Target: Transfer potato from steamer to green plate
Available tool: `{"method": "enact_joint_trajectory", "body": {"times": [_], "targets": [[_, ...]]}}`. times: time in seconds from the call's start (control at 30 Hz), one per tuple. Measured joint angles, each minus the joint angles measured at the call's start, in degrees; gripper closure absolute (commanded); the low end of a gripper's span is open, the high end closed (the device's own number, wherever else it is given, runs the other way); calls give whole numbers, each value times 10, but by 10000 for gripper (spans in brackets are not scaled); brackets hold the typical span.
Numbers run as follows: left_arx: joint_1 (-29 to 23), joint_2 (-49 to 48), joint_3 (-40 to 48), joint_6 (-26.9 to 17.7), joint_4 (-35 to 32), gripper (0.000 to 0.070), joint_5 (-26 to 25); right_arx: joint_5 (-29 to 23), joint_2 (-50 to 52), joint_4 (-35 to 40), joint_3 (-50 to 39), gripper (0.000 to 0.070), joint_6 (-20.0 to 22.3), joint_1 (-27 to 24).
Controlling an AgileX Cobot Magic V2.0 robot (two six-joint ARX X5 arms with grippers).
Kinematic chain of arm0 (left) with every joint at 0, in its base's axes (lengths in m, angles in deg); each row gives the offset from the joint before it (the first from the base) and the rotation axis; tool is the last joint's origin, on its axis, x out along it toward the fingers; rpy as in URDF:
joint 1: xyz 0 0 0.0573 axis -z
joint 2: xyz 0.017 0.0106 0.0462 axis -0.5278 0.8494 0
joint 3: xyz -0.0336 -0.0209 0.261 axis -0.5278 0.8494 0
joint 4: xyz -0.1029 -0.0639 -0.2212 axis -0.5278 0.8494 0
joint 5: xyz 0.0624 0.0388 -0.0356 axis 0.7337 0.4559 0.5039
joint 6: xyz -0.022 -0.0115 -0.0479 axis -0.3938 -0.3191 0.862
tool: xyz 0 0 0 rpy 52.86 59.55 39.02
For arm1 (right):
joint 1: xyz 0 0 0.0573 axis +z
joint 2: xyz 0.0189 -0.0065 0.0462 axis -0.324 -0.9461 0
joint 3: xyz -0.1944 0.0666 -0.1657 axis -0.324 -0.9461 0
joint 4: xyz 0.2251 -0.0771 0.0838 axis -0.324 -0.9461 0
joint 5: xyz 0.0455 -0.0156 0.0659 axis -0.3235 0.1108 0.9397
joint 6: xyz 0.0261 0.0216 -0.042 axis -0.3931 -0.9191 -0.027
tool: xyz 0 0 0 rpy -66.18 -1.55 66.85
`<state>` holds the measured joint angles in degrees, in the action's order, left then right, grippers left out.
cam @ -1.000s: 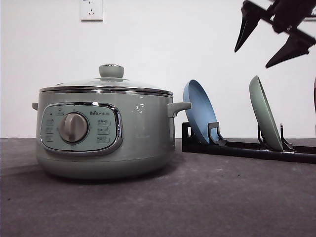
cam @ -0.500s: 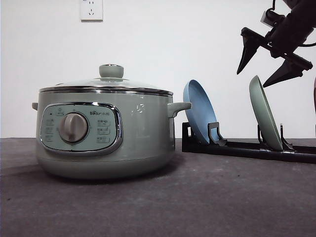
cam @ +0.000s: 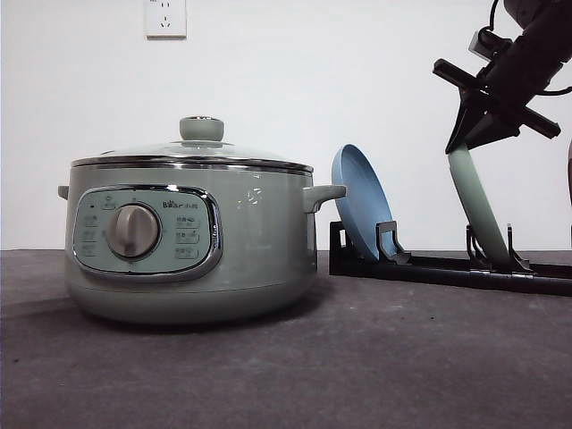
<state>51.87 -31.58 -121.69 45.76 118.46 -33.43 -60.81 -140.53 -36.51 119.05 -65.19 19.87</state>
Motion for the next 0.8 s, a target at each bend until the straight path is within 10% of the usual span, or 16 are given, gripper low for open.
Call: {"method": "enact_joint_trajectory", "body": {"times": [0.5,0.8], "targets": [[0,0,0,2,15,28,0,91,119,-8,27,699,-13,-4],[0,0,0,2,16,28,0,96,229,-167,28,699,97,44]]}}
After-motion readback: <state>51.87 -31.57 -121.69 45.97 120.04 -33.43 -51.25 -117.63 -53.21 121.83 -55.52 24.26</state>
